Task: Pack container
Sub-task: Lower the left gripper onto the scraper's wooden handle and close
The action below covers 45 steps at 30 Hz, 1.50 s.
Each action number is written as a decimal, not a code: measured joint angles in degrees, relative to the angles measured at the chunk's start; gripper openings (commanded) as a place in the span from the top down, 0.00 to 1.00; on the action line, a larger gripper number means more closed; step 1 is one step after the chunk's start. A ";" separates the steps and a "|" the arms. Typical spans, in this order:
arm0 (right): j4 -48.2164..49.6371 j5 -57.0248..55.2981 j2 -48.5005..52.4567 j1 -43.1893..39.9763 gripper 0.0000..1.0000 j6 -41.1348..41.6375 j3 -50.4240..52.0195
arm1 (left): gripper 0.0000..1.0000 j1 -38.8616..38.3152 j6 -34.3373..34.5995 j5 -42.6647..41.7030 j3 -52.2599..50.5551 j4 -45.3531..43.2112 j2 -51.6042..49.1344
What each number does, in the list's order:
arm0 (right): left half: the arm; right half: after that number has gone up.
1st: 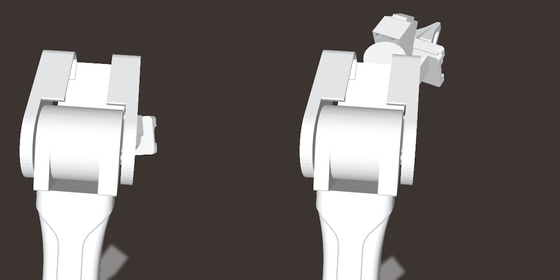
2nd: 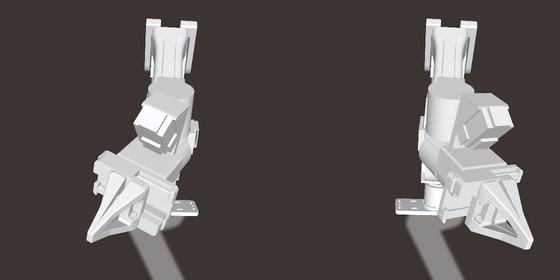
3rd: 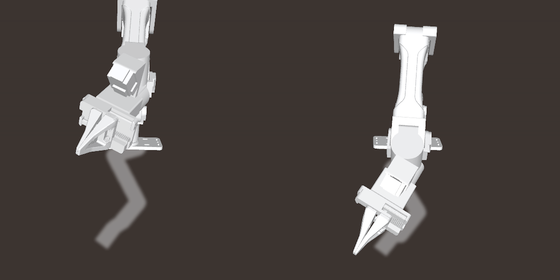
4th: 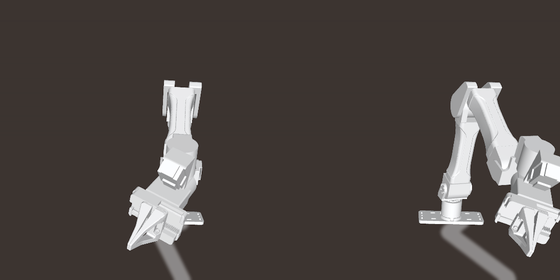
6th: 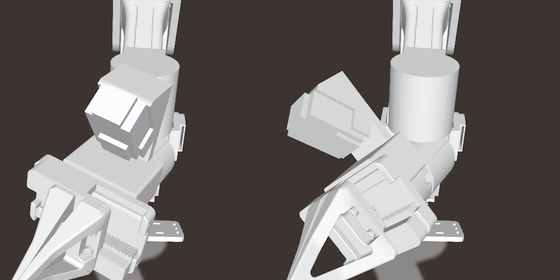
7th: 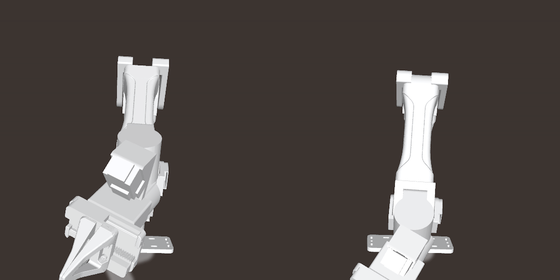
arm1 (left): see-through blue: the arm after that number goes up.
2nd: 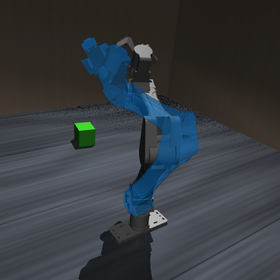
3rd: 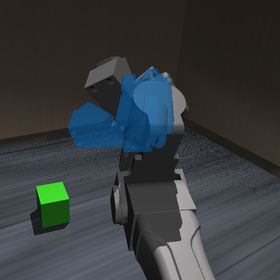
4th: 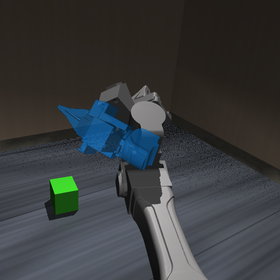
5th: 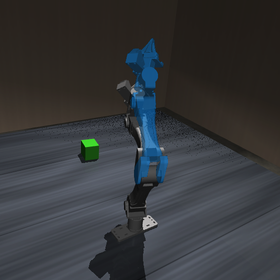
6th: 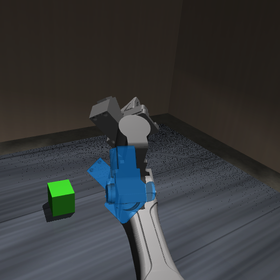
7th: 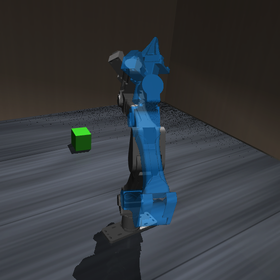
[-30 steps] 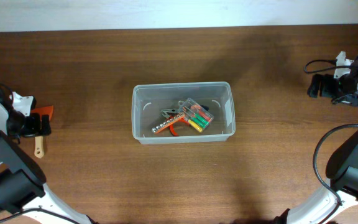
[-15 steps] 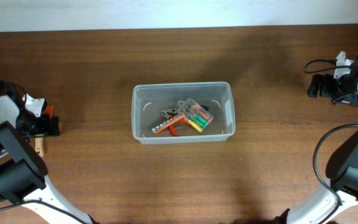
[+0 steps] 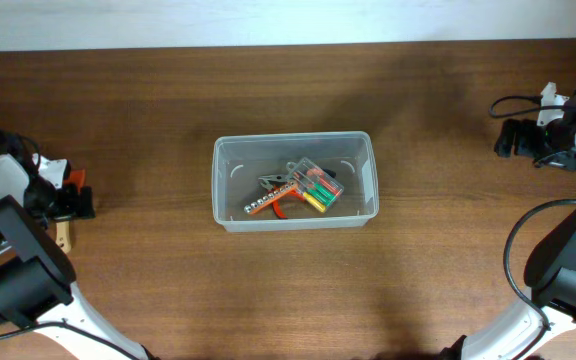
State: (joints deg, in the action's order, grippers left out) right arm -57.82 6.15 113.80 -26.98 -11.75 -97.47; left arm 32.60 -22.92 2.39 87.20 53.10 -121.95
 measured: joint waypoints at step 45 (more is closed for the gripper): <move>0.00 0.00 0.00 0.00 0.01 -0.02 0.00 | 0.05 2.69 1.46 -0.55 0.35 0.59 -0.85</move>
State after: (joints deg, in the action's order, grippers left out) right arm -57.82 6.15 113.80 -26.98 -11.77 -97.47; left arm 35.29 -21.45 1.85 87.55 53.69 -122.80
